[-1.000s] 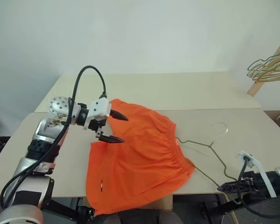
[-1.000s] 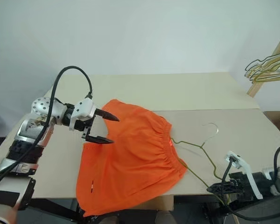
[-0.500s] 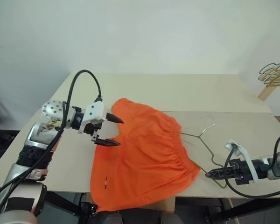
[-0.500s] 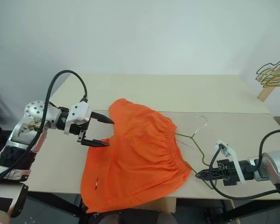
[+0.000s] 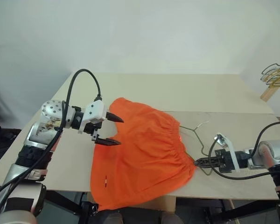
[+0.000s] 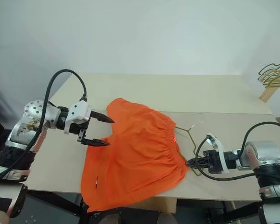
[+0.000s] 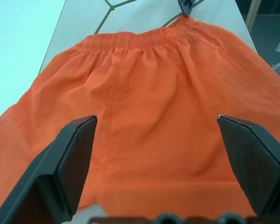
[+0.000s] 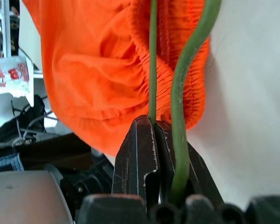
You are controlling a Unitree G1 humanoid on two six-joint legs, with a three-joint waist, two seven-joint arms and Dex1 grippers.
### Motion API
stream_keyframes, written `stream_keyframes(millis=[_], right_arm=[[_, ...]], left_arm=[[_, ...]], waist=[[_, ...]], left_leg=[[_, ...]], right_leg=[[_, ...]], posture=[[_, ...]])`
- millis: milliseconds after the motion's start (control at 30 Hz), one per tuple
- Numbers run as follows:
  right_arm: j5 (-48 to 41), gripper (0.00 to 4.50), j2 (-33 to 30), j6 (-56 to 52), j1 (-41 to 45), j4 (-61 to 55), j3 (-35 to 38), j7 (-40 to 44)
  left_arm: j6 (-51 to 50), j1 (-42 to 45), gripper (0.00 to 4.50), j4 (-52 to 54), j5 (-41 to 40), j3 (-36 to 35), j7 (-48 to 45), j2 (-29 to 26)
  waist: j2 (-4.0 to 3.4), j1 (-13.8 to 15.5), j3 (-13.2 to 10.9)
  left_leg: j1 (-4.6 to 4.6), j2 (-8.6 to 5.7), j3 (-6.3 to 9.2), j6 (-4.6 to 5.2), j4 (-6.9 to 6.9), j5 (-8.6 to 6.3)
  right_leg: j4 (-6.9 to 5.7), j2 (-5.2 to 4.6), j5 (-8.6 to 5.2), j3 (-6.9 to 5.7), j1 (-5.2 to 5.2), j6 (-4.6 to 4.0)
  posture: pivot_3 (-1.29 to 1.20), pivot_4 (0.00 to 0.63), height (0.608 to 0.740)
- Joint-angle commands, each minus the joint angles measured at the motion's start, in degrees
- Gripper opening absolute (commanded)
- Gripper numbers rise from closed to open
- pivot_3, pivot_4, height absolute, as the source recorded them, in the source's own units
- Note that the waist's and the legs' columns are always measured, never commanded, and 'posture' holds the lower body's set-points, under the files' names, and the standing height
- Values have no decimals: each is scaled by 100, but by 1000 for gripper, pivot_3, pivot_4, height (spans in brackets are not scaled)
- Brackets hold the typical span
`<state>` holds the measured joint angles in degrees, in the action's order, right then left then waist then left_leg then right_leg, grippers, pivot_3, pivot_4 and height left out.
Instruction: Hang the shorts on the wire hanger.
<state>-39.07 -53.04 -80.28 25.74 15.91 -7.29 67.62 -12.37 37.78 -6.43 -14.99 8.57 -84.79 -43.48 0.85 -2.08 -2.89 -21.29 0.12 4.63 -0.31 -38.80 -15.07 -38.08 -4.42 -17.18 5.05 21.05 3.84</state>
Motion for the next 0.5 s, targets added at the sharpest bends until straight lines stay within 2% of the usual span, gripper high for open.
stream_keyframes(millis=[33, 167, 400, 500], right_arm=[[18, 0, 225, -178, 351, 532, 286, -231], [7, 0, 521, -272, 638, 878, 578, -523], [-169, 0, 684, -463, 468, 936, 1384, -847], [-328, 0, 665, -482, 348, 517, 1555, -823]], left_arm=[[79, 113, 4471, 141, -58, -111, 40, -57], [101, 91, 4471, 172, -49, -85, 49, -46], [111, 71, 4471, 185, -62, -97, 53, -60], [160, 94, 4471, 126, -35, -75, 32, -53]], waist=[[1, -9, 0], [-1, -48, 1], [-1, -17, 1], [-1, -23, 1]], left_leg=[[1, 0, 0, 0, -1, 0], [10, 0, -5, 0, 2, 0], [1, -2, -1, -1, 0, 1], [2, -2, -2, -1, 1, 0]], right_leg=[[0, 0, 0, 1, -2, 0], [-5, 1, 2, 5, -3, -2], [-1, -2, 1, 3, -1, -2], [-2, -1, 1, 3, -1, -2]], posture=[[23, 6, 740], [23, 5, 740], [20, 2, 740], [9, 0, 740]])
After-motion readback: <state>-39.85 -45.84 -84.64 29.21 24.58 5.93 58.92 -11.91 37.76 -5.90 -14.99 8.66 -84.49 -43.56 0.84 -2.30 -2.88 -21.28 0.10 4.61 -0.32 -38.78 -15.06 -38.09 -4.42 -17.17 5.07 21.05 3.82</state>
